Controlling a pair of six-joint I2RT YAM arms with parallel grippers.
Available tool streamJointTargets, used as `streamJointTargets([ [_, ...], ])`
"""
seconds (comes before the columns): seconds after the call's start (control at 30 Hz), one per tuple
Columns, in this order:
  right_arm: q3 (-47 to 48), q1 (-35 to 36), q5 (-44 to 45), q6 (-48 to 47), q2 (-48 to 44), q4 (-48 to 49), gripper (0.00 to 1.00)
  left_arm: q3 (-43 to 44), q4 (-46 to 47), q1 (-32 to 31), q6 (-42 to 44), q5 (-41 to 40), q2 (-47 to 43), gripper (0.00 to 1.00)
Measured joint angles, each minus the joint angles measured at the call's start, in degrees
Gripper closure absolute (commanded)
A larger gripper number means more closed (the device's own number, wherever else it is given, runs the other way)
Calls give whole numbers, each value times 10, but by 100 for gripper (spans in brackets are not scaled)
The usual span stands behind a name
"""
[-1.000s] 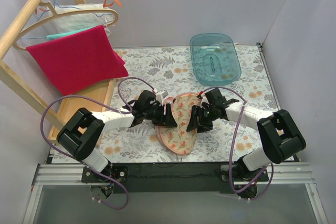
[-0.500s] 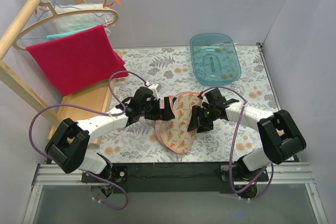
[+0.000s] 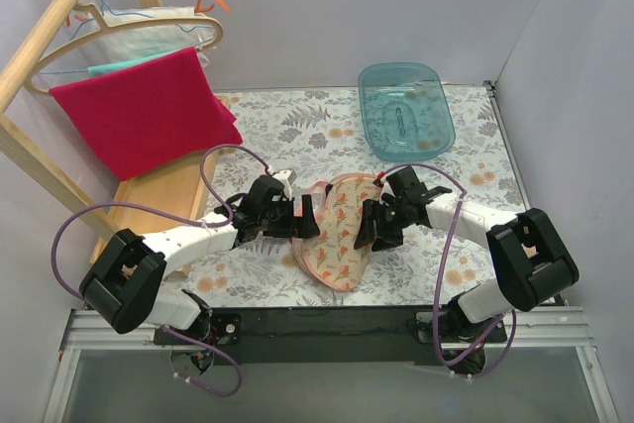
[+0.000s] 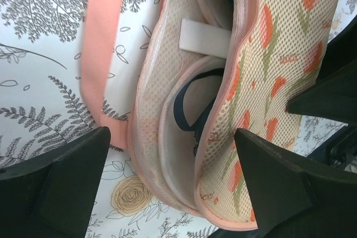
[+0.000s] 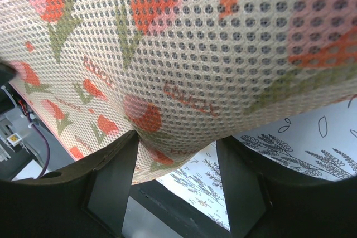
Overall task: Place the bra in the laundry bag and zip it closed
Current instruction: Adjust the laundry bag at the center of the board.
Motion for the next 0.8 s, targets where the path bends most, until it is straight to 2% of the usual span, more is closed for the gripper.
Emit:
streamJointTargets([
  [0.17, 2, 0, 0, 0, 0, -2, 34, -13, 11, 0, 0, 20, 8, 13],
  [0.27, 3, 0, 0, 0, 0, -2, 34, -13, 23, 0, 0, 32, 11, 25],
  [0.3, 3, 0, 0, 0, 0, -2, 34, -13, 28, 0, -1, 35, 12, 34],
  [0.4, 5, 0, -1, 0, 0, -3, 34, -13, 33, 0, -1, 41, 15, 49],
  [0.43, 5, 0, -1, 0, 0, -2, 34, -13, 34, 0, -1, 42, 15, 61],
  [0.53, 5, 0, -1, 0, 0, -3, 34, -13, 38, 0, 1, 43, 16, 75],
  [0.73, 5, 0, -2, 0, 0, -2, 34, -13, 41, 0, -2, 42, 16, 88],
  [0.8, 5, 0, -2, 0, 0, -2, 34, -13, 41, 0, -2, 41, 16, 99],
])
